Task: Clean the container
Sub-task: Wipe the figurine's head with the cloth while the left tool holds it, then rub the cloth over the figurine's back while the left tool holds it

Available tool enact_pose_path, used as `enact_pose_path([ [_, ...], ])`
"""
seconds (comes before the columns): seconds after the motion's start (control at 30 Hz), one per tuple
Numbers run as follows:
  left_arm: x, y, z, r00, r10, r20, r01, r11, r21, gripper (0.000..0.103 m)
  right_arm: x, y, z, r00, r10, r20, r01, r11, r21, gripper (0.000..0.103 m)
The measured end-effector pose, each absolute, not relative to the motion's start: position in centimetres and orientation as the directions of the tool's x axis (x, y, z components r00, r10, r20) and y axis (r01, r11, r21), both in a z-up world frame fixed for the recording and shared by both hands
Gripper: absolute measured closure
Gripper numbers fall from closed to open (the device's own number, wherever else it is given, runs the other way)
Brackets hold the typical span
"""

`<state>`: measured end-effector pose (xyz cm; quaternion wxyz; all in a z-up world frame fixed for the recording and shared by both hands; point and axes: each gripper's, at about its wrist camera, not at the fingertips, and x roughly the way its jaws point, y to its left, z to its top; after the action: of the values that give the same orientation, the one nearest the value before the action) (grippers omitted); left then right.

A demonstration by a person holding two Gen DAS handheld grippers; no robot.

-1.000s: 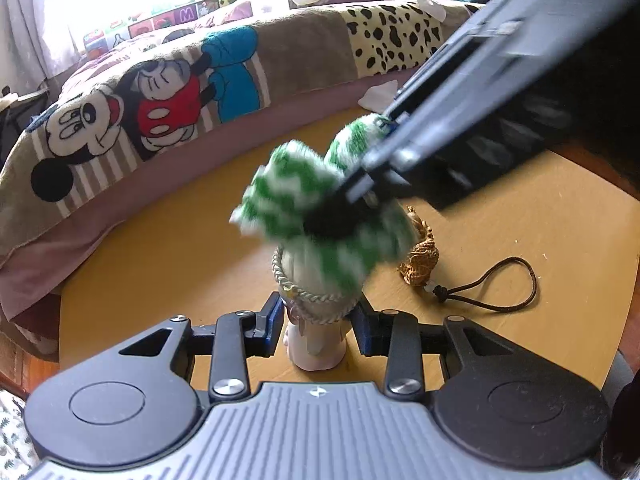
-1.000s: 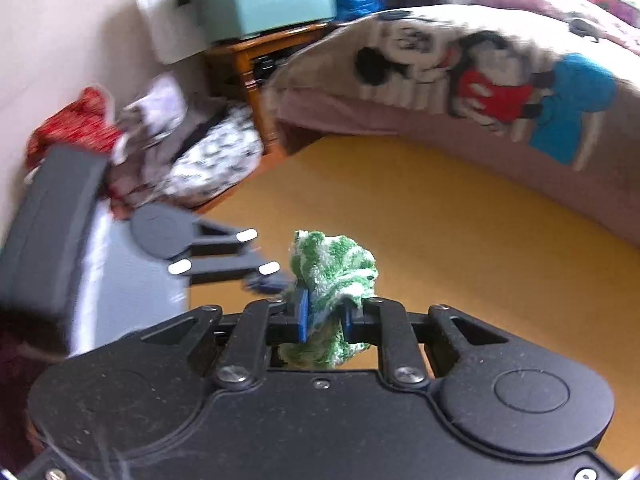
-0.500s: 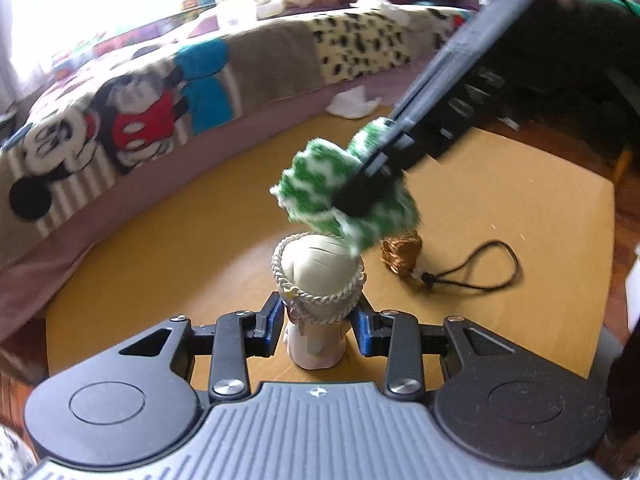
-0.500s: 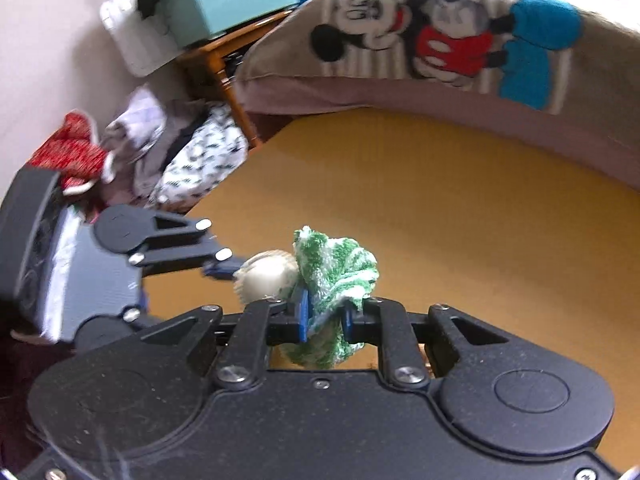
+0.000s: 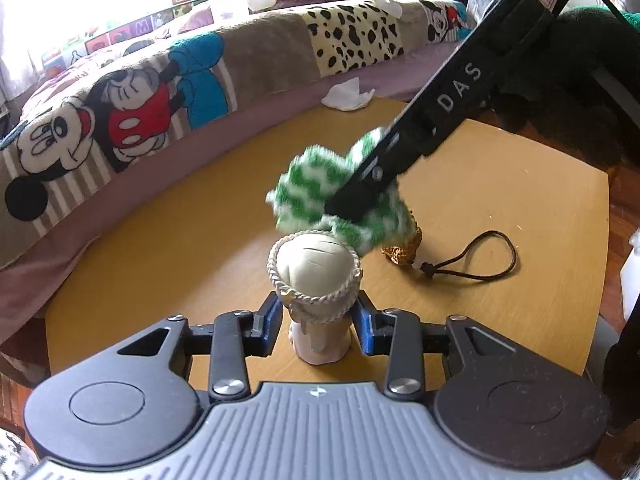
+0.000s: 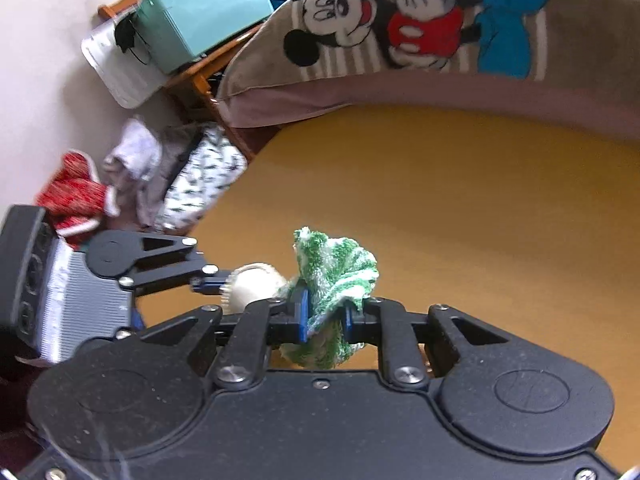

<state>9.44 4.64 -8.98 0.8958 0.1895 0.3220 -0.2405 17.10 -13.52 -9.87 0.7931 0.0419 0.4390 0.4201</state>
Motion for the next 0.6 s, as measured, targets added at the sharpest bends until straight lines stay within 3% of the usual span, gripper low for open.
enact_pose_path([
  [0.23,9.4,4.6,-8.9,0.673,-0.310,-0.672,0.558,0.809,0.186,0.068,17.9,-14.1,-13.0,0.218,0.723,-0.656,-0.501,0.660,0.560,0.087],
  [0.33,9.4,4.7,-8.9,0.673,-0.307,-0.673,0.551,0.816,0.178,0.068,18.3,-14.8,-12.0,0.234,0.767,-0.598,-0.477,0.626,0.617,0.087],
  [0.6,9.2,5.4,-8.8,0.689,-0.264,-0.675,0.473,0.869,0.143,0.069,17.8,-13.4,-13.5,0.164,0.754,-0.636,-0.492,0.621,0.610,0.087],
])
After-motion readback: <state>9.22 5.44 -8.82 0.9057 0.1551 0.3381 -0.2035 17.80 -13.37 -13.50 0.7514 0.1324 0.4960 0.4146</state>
